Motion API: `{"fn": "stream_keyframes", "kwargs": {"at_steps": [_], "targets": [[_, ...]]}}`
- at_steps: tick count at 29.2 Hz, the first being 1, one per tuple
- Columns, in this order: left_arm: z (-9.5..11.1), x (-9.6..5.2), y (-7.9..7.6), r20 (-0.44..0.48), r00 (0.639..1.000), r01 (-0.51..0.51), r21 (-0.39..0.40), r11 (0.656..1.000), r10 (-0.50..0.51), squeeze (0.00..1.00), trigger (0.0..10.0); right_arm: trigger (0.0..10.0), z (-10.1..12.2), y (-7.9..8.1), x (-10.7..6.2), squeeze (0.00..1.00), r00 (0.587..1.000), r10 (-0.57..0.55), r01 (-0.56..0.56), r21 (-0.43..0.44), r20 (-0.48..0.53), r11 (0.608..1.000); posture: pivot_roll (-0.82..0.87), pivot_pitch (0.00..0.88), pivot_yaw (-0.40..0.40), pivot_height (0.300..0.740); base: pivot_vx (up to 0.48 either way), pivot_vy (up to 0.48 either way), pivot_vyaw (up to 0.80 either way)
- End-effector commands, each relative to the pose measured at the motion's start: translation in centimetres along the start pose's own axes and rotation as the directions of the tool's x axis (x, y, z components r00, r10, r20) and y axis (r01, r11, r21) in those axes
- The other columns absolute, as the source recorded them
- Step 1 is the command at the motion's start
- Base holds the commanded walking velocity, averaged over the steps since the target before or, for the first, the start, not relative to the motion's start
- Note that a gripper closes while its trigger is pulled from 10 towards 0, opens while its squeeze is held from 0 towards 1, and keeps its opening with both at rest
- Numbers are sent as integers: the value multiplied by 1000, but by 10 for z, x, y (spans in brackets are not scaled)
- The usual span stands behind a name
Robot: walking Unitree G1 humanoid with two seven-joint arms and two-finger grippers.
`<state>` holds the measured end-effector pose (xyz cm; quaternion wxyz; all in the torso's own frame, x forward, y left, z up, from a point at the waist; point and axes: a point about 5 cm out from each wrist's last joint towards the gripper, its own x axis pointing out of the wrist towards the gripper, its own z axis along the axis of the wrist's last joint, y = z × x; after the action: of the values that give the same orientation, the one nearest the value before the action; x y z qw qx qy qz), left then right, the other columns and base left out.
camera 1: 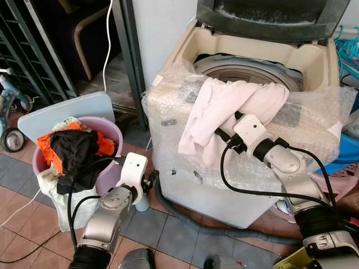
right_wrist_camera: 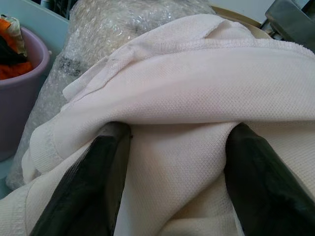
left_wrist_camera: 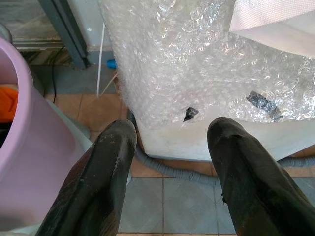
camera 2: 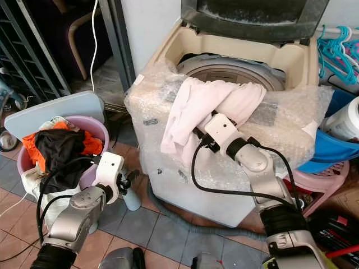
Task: Clothes washing
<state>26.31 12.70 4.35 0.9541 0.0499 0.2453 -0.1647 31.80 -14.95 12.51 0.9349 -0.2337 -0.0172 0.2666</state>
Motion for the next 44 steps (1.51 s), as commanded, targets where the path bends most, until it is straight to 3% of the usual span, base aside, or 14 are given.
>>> {"fn": "stream_keyframes", "kwargs": {"at_steps": [1,5,7,12,18,30,33,34,38,39,41,42,43,44], "targets": [[2,-2,1,0,1000,-6,10,1000,6,0,10000,0,-11,14,3,0,998,25,-20,71,-65,997,-60,54,38,740,0,0,0],[2,-2,1,0,1000,-6,10,1000,6,0,10000,0,-10,11,5,0,998,2,6,114,-68,994,-59,52,37,740,0,0,0],[2,-2,1,-1,1000,-5,10,1000,5,0,10000,0,-6,-3,11,0,997,-46,59,214,-63,975,-59,52,36,740,0,0,0],[2,-1,0,0,1000,-5,10,1000,5,0,10000,0,6,-30,23,0,994,-100,109,319,-46,941,-57,48,34,740,0,0,0],[3,1,-1,2,1000,-9,6,1000,9,0,10000,0,29,-74,38,0,988,-149,151,341,-32,928,-51,40,22,740,0,0,0],[3,1,-2,7,1000,-26,-12,1000,26,0,10000,0,43,-89,52,0,991,-129,133,325,-33,936,-40,31,5,740,0,0,0],[3,1,-2,8,1000,-27,-13,1000,27,0,10000,0,55,-106,54,0,975,-222,218,290,-18,932,-43,29,4,740,0,0,0],[4,2,-3,10,1000,-24,-10,1000,24,0,10000,0,73,-126,52,0,941,-338,321,260,23,911,-42,29,4,740,0,0,0],[3,2,-3,10,1000,-27,-10,1000,27,0,10000,0,103,-158,43,0,859,-502,470,239,96,850,-40,29,3,740,0,0,0],[3,2,-2,11,999,-31,-11,999,31,0,10000,0,124,-181,32,0,782,-607,579,195,145,792,-39,28,3,740,0,0,0],[4,3,-2,12,999,-34,-11,999,34,0,10000,0,138,-202,18,0,699,-697,690,108,158,716,-39,28,2,740,0,0,0],[4,3,-2,12,999,-35,-10,999,35,0,10000,0,138,-207,15,0,691,-710,710,60,133,702,-38,29,2,740,0,0,0],[4,3,-2,13,999,-36,-10,999,36,0,10000,5490,135,-206,17,0,713,-694,695,28,98,719,-39,29,2,740,0,0,0],[4,3,-2,13,999,-36,-10,999,36,0,10000,5490,135,-206,17,0,713,-694,695,28,98,719,-39,29,2,740,0,0,0]]}}
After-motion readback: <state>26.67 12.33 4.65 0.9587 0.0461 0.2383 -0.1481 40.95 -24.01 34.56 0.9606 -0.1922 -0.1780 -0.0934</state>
